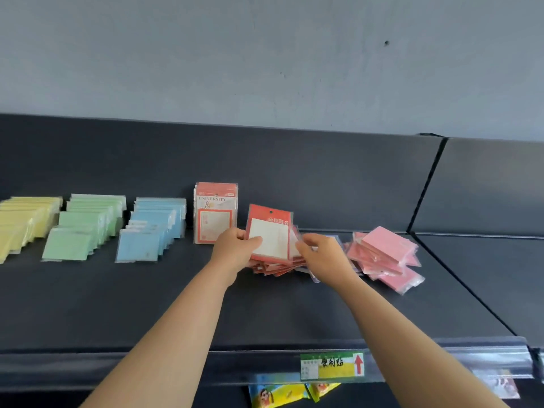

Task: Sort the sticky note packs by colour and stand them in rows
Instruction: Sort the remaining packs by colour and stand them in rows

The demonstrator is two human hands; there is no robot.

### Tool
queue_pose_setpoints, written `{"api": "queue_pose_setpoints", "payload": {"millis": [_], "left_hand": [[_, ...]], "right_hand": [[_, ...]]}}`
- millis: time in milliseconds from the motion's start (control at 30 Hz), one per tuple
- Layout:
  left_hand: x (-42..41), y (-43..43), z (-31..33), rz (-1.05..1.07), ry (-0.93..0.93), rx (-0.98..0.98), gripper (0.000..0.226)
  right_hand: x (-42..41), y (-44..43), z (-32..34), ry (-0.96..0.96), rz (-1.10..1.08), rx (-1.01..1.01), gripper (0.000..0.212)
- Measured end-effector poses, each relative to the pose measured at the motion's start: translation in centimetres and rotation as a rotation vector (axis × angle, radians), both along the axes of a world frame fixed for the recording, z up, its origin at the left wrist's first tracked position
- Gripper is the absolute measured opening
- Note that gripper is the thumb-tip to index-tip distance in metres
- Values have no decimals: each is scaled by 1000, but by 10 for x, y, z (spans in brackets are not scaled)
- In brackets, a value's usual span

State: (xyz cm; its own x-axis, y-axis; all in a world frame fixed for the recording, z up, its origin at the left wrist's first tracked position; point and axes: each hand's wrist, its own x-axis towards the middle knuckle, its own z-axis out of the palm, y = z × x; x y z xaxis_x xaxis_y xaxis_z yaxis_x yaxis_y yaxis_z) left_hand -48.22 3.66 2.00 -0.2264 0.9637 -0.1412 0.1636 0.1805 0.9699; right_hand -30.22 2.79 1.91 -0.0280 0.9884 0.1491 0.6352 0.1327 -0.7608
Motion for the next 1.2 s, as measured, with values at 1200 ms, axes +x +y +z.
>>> {"api": "queue_pose_setpoints", "payload": {"millis": [1200], "left_hand": [[-24,-49,-22,9,-512,-45,24]], "right_hand": [[-26,-17,-21,-160,39,103,24]]}}
